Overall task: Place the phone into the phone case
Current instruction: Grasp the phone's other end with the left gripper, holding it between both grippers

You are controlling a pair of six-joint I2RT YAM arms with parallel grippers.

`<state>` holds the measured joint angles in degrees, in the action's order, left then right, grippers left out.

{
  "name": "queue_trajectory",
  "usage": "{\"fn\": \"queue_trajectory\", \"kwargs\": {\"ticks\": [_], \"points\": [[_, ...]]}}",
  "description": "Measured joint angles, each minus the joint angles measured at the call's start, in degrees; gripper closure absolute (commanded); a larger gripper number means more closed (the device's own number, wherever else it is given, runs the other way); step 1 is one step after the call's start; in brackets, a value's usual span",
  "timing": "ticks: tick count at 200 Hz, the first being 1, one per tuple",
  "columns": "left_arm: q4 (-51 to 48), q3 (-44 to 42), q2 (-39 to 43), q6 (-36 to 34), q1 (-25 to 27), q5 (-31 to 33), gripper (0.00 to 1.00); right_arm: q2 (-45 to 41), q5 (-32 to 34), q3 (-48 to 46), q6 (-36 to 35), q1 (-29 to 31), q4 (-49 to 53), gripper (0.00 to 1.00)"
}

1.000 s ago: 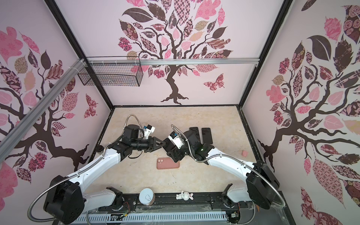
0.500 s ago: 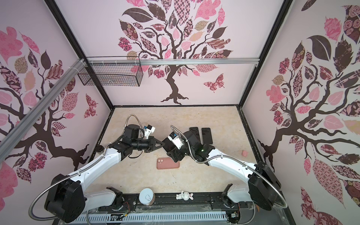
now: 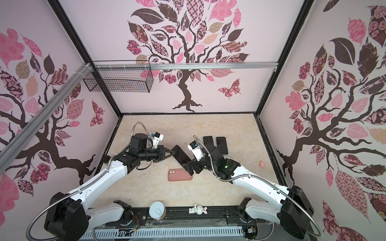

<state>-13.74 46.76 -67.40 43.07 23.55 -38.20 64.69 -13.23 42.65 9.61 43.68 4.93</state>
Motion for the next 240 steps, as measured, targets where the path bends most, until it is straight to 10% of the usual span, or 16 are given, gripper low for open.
{"fn": "queue_trajectory", "kwargs": {"ticks": [121, 240], "points": [[3.23, -4.33, 16.11, 1.46, -0.39, 13.51, 1.00, 2.78, -16.22, -13.25, 34.49, -7.13, -32.35, 0.23], [18.49, -11.19, 19.08, 9.90, -1.25, 13.73, 1.00, 15.37, -23.32, -14.01, 54.45, -7.82, -66.49, 0.51]]}}
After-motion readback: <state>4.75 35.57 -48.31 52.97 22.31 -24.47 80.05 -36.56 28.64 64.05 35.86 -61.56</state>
